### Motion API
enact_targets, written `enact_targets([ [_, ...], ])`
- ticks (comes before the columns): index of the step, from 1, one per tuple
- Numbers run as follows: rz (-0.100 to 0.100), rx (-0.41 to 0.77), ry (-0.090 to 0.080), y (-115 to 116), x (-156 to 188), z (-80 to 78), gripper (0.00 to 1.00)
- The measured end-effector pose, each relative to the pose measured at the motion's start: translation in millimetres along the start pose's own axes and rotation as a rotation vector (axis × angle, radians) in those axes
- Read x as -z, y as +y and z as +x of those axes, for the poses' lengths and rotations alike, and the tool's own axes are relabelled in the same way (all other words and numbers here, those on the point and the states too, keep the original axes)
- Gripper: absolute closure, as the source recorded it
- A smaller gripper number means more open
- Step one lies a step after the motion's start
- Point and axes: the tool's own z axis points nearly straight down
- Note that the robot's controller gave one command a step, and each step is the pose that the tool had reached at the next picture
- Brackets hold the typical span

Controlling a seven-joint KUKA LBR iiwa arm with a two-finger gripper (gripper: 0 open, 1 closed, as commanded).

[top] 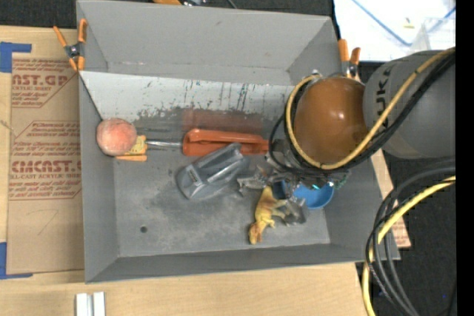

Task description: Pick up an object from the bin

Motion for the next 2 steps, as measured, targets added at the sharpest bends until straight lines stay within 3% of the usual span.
enact_targets([
  [1,0.005,-0.001,-0.004,-1.6,2.0,-1.3,1.0],
  [2,0.005,-0.001,-0.004,-1.6,2.1,-1.3,1.0],
])
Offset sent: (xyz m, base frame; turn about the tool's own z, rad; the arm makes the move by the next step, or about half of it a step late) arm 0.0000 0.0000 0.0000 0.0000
